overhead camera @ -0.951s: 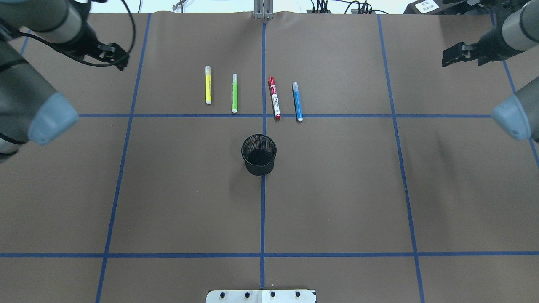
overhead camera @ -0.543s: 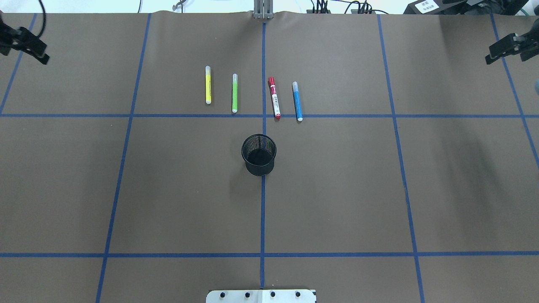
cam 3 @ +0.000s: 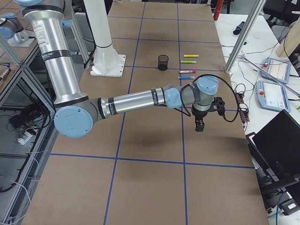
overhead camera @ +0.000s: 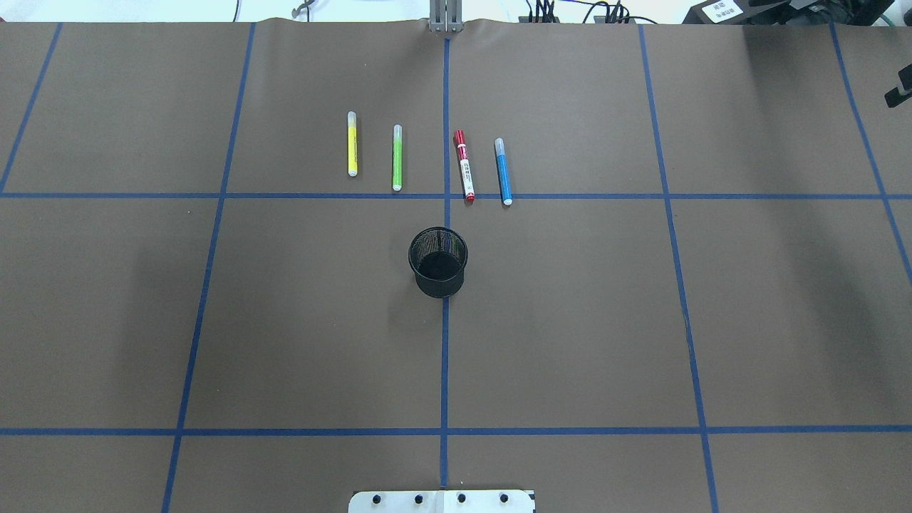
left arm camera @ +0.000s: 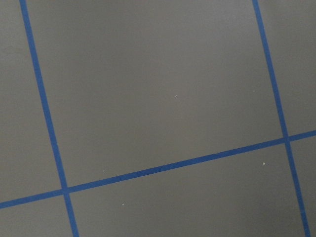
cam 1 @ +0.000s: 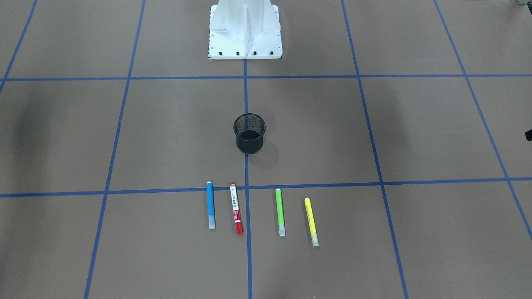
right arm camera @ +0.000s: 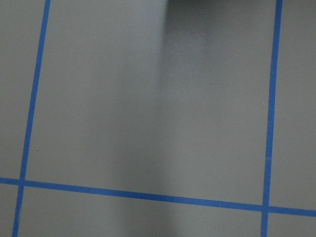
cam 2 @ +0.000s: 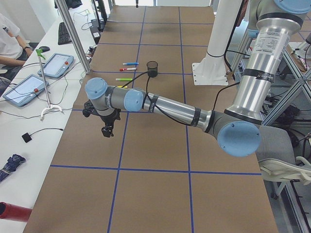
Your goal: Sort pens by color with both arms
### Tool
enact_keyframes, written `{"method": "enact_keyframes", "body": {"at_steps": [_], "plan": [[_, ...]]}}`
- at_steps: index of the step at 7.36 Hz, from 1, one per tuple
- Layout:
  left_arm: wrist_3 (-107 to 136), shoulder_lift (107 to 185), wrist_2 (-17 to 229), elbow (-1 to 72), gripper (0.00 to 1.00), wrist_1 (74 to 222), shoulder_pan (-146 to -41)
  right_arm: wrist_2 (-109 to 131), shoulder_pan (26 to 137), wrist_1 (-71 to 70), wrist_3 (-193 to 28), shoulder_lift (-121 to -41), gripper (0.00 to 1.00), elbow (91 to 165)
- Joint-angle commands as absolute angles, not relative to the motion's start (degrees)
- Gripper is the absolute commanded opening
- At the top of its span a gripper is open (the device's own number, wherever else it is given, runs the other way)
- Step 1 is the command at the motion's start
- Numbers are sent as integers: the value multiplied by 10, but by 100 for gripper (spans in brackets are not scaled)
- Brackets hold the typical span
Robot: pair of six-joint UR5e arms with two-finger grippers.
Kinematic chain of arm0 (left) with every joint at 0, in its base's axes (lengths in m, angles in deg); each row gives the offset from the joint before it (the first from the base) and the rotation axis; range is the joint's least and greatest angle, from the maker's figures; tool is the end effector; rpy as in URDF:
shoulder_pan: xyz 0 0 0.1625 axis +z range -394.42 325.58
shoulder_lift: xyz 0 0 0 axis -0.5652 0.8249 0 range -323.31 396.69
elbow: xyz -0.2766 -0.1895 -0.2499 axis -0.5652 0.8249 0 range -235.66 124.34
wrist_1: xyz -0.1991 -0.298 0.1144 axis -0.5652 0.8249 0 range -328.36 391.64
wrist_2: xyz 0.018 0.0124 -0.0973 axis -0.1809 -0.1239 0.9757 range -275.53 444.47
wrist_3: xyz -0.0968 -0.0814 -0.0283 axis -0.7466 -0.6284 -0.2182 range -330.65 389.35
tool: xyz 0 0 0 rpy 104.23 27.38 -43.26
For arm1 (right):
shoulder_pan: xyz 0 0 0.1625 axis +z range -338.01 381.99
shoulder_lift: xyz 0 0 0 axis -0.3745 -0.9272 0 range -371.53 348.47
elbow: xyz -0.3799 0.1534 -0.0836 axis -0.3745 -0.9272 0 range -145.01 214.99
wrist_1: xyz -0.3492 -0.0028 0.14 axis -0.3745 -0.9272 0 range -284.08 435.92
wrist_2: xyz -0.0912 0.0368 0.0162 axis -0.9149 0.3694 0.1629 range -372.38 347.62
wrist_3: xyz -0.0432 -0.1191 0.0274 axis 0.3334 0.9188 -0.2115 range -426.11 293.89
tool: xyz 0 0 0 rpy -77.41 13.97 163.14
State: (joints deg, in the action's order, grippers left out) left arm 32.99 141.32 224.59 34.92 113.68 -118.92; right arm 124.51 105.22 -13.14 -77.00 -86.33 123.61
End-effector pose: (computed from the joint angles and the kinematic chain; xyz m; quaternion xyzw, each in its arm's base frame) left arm 0.0195 -0.5552 0.5447 0.0504 0.4236 0.0986 0.8990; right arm -0.0287 -0.5708 0.5422 0.0560 -0.4080 -0.0183 0.9111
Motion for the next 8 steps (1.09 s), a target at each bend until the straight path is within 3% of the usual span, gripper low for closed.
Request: {"method": "enact_keyframes", "body": {"at_steps": [1, 8], "plan": [[338, 1400, 2226, 356, 99, 1138, -1193, 1249, 1056, -136, -765, -866, 98, 1238], [332, 1372, 2224, 363, 99, 1177, -1193, 1249, 1062, -136, -731, -882, 99, 1235]]}}
